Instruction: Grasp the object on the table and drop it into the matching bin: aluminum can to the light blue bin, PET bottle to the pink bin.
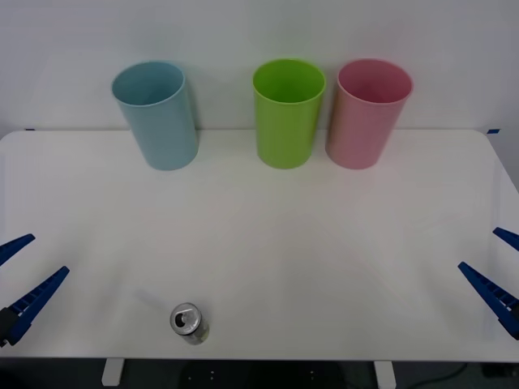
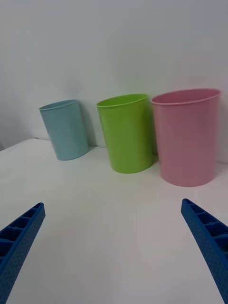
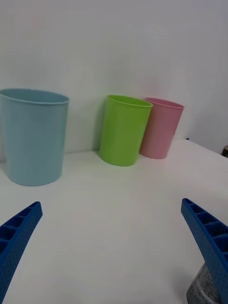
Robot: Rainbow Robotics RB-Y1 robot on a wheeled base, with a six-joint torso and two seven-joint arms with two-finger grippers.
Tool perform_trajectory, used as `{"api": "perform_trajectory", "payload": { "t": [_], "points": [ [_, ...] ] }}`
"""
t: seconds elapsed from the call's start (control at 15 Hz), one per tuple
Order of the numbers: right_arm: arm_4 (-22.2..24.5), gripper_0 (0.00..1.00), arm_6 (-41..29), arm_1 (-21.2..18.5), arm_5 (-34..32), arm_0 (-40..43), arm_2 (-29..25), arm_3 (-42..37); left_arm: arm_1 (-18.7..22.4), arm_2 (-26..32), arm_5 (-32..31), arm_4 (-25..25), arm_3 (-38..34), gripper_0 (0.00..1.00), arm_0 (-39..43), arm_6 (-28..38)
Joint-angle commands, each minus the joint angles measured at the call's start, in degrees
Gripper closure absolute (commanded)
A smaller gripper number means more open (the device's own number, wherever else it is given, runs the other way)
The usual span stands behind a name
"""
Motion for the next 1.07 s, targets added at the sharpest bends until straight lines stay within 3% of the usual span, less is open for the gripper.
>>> {"api": "perform_trajectory", "payload": {
  "t": [0.07,0.33,0.6,1.07],
  "points": [
    [0.00,0.00,0.00,0.00,0.00,-0.01,0.01,0.00,1.52,-0.01,-0.06,0.32,0.18,0.00,0.94,-0.34],
    [0.00,0.00,0.00,0.00,0.00,-0.01,0.01,0.00,2.66,-0.89,-0.85,0.24,1.41,0.00,1.12,-1.21],
    [0.00,0.00,0.00,0.00,0.00,-0.01,0.01,0.00,6.97,-3.97,-3.23,0.32,6.16,0.00,-0.46,-3.50],
    [0.00,0.00,0.00,0.00,0.00,-0.01,0.01,0.00,9.52,-10.21,-8.41,0.50,19.78,0.00,-7.32,-17.56]
  ]
}}
